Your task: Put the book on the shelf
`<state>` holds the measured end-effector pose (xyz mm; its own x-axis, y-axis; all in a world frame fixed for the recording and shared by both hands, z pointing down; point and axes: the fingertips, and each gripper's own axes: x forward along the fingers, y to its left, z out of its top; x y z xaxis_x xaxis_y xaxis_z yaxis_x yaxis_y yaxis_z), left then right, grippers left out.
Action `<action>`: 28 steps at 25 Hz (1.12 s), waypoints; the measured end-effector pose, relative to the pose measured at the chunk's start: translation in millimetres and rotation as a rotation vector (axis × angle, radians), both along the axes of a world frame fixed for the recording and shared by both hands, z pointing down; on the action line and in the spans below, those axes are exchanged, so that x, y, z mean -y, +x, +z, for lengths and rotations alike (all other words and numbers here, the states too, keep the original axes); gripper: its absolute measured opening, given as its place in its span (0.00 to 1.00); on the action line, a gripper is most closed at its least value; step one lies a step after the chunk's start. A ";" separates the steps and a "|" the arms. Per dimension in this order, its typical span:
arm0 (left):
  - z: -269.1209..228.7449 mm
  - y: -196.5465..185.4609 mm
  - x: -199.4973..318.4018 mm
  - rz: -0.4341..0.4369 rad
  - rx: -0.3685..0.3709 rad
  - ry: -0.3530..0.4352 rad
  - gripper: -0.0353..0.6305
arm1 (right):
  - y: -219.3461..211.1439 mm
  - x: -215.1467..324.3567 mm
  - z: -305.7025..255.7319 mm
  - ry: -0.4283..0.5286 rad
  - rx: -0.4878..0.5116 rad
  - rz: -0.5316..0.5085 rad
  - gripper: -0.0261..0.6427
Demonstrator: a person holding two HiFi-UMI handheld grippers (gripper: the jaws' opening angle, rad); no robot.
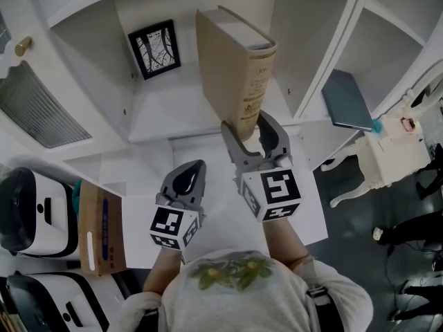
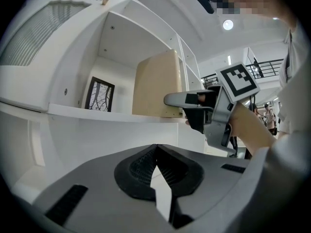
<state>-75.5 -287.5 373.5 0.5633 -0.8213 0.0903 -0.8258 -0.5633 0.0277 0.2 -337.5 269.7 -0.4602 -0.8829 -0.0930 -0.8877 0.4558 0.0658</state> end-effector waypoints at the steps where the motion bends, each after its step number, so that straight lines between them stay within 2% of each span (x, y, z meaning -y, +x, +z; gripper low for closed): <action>1: 0.1 0.2 -0.6 -0.001 0.000 0.001 0.09 | 1.9 -2.5 3.3 -0.001 0.002 0.007 0.43; 9: 2.0 4.3 -8.7 0.000 0.000 -0.001 0.09 | 17.0 -18.6 14.0 0.002 0.051 0.031 0.42; 12: 1.3 4.6 -10.4 -0.004 0.001 0.001 0.09 | 15.3 -21.7 14.6 0.008 0.051 0.022 0.36; 28: 1.4 9.2 -11.8 -0.008 0.002 0.010 0.09 | 10.9 -20.7 14.7 0.019 0.048 0.055 0.35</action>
